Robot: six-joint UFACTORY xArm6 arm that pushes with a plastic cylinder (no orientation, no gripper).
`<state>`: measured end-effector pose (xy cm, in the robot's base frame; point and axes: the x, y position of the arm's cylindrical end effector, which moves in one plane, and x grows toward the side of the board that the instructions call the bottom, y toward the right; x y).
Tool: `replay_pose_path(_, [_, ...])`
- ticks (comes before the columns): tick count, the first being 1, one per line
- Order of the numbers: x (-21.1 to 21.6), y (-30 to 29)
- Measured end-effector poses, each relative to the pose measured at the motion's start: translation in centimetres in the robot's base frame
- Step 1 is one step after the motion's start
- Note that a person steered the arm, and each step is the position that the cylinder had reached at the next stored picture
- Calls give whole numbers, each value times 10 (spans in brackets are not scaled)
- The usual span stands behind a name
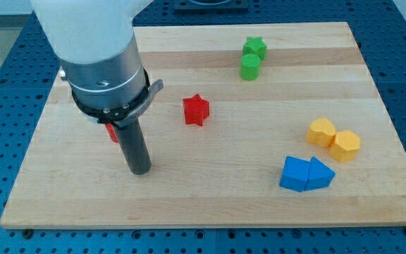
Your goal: Push the red circle to the left side of the board
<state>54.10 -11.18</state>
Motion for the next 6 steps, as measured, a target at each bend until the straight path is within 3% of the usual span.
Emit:
replay_pose_path(3, [-24, -26])
replay_pose_path(4, [-73, -39])
replay_pose_path(6, [-211, -80])
